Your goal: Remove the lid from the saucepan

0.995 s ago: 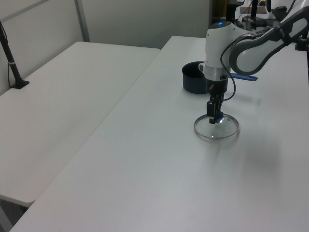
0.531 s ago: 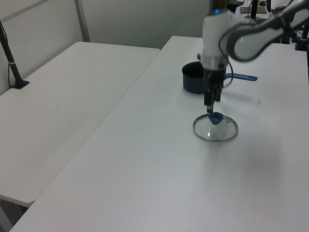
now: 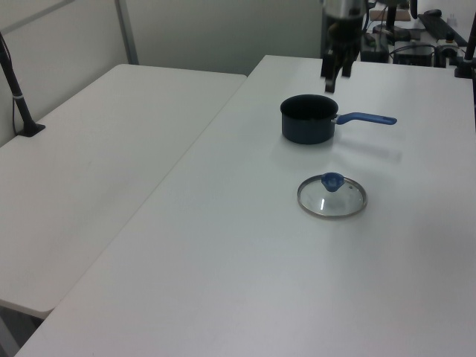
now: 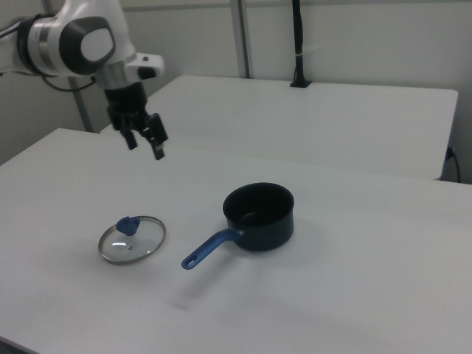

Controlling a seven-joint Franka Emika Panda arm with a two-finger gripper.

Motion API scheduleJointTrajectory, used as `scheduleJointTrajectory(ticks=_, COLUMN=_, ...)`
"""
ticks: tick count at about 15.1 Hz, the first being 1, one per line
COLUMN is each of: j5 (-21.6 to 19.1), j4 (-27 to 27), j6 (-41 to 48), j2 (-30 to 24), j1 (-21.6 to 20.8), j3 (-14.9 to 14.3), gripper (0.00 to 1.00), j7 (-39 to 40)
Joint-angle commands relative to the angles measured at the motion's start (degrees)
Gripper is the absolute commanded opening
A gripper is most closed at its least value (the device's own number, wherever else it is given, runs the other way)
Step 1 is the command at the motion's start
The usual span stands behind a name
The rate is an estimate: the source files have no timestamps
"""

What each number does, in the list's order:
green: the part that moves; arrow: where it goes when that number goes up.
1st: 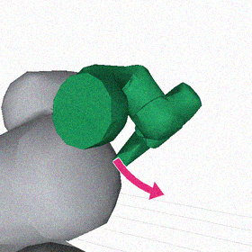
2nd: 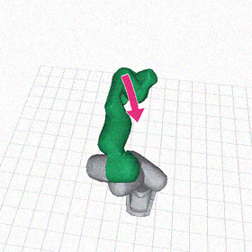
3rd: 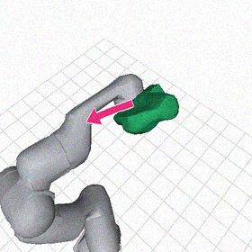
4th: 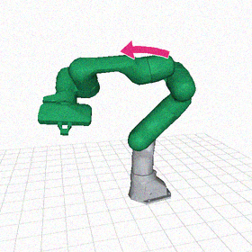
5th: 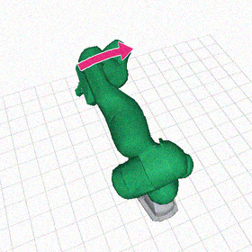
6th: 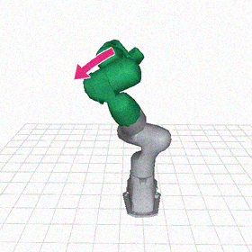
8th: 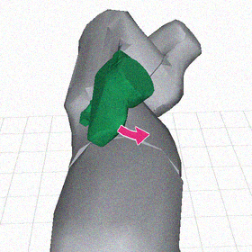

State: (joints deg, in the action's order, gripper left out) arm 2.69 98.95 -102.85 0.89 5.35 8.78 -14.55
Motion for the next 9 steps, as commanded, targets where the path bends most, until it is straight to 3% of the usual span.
scheduleJointTrajectory(ticks=1, j5=-2.51, j4=0.19, j6=2.65, j2=-4.4, j1=-5.43, j3=-10.16, gripper=1.0, j7=-0.83)
scheduleJointTrajectory(ticks=2, j5=-2.51, j4=0.19, j6=2.56, j2=-4.67, j1=-5.88, j3=-11.58, gripper=1.0, j7=-0.14)
scheduleJointTrajectory(ticks=4, j5=-1.46, j4=0.02, j6=2.3, j2=-4.58, j1=-5.53, j3=-11.68, gripper=1.0, j7=2.4)
scheduleJointTrajectory(ticks=6, j5=-0.49, j4=-1.04, j6=2.56, j2=-4.32, j1=-5.27, j3=-11.68, gripper=1.0, j7=10.9)
scheduleJointTrajectory(ticks=9, j5=-0.4, j4=-1.22, j6=2.47, j2=-4.23, j1=-5.26, j3=-12.82, gripper=1.0, j7=13.67)
